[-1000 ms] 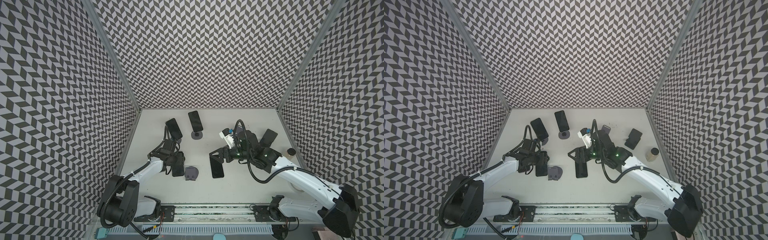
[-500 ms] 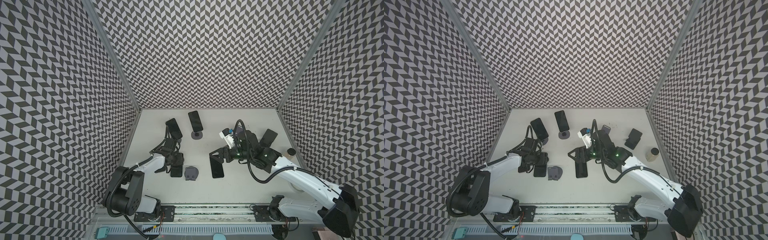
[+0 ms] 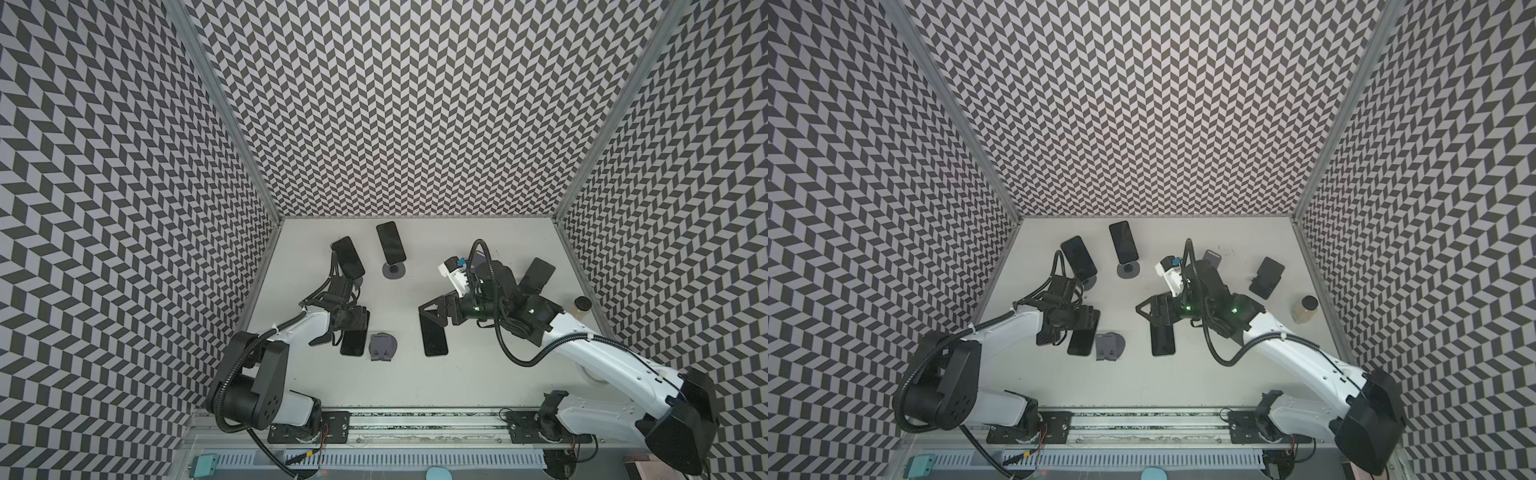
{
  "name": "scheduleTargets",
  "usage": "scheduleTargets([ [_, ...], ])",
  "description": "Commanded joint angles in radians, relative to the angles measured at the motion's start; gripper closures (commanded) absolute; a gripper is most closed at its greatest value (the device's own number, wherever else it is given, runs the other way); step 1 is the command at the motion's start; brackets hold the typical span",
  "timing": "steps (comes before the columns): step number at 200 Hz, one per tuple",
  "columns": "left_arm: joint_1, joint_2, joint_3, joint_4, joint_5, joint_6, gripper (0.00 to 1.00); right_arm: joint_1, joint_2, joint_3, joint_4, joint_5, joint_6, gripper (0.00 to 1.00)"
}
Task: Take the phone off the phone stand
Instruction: 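Lower the teal-edged phone flat onto the table and open the left gripper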
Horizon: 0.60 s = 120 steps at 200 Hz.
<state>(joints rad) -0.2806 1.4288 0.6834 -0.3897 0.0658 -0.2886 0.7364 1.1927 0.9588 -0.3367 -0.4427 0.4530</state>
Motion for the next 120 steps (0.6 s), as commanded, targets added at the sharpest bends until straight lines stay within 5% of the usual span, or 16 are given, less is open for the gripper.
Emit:
scheduleTargets([
  [1,0.008,0.011,0.025,-0.014,-0.008,-0.004,0.29,-0.003,-0.011,0.015,0.027,0.001,-0.013,0.2],
  [120,0.008,-0.043,0.051,-0.055,-0.017,0.005,0.29,-0.003,-0.006,0.036,0.018,0.006,-0.014,0.2],
])
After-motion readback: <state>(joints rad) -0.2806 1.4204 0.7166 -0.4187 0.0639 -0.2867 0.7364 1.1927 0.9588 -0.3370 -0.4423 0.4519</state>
